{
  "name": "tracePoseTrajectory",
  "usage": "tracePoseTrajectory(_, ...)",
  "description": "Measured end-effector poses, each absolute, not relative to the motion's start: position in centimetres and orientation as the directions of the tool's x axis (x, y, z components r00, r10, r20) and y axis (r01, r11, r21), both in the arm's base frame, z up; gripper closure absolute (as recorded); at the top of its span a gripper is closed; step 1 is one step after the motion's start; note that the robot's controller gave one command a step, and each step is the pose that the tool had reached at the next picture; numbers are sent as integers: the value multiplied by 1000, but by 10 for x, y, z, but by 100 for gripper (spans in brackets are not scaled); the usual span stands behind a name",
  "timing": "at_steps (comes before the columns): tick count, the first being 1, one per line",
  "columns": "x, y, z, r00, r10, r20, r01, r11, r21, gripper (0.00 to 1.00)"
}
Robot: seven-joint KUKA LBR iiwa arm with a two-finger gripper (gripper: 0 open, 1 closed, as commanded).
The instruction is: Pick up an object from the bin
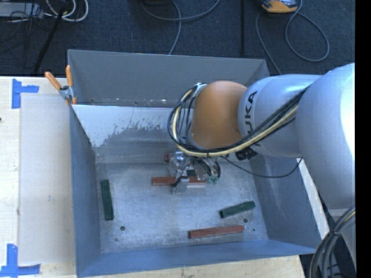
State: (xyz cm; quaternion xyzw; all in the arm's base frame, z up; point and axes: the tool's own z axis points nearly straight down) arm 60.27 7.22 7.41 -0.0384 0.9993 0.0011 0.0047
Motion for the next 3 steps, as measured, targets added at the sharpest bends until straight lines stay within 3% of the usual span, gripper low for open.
tracePoseTrajectory(1, 578, 76, 176, -825, -566, -5, -566, 825, -2, 100)
tracePoseTrajectory(2, 577, 75, 174, -827, -562, -2, -562, 827, 1, 0)
tracePoseTrajectory(3, 601, 69, 67, -774, -633, 5, -633, 774, 5, 0)
